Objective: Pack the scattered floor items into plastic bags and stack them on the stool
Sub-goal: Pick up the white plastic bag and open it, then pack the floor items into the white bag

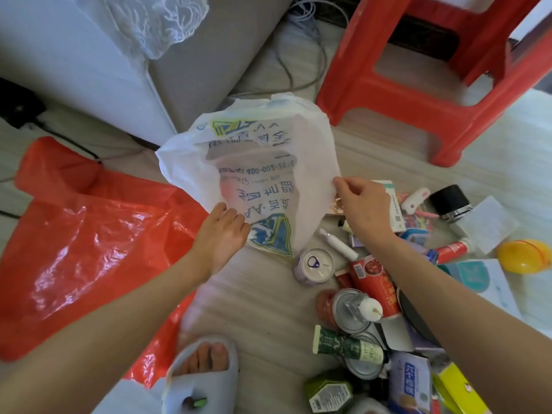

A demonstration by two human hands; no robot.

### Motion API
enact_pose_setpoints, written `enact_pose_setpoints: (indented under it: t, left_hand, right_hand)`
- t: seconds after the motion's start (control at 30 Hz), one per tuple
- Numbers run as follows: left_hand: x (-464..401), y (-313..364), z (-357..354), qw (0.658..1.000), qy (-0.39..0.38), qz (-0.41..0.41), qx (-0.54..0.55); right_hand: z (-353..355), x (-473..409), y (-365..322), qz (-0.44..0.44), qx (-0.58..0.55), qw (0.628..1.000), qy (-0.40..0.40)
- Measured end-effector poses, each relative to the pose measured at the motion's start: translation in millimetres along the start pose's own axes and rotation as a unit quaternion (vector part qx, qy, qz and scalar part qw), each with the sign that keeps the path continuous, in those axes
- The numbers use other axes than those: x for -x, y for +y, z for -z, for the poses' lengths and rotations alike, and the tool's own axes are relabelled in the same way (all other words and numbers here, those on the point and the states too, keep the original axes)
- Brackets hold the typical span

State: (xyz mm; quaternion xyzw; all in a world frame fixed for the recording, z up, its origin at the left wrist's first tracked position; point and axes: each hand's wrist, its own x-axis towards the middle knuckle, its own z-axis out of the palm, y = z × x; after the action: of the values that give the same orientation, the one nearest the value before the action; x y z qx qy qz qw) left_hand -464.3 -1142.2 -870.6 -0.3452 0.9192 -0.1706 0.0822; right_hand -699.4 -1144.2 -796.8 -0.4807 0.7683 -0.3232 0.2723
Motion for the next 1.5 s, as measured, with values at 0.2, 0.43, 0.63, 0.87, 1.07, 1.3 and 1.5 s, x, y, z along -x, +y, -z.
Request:
enact_pose_setpoints:
  t: [0.2, 0.43, 0.63, 0.87, 1.07, 1.3, 1.5]
  left_hand:
    - [21, -15, 11, 0.991, 0.013, 0.017, 0.133]
    - [47, -29, 25, 0.986, -0.062, 0.007, 0.155]
    - [51, -16, 34, 0.991, -0.001, 0.021, 0.13]
    - [34, 1, 41, 0.986, 0.024, 0.059, 0.152]
    - [38, 0, 55, 0.972, 0.07, 0.145, 0.169]
    - [48, -5, 50, 0.973, -0.03, 0.16, 0.164]
    - [42, 0, 51, 0.975, -0.044, 0.148, 0.159]
  right_hand:
    - [-1, -20, -8, -0.137, -0.183, 0.972, 0.047]
    - [8, -36, -17, -0.145, -0.252, 0.951, 0.107]
    - [8, -22, -15, -0.075, -0.049, 0.986, 0.141]
    - [-5, 30, -13, 0.372, 0.191, 0.906, -0.069]
    - [-20, 27, 17, 0.424, 0.451, 0.775, -0.128]
    - [-9, 19, 21, 0.447, 0.434, 0.769, -0.144]
    - [4, 15, 33, 0.41, 0.446, 0.781, -0.155]
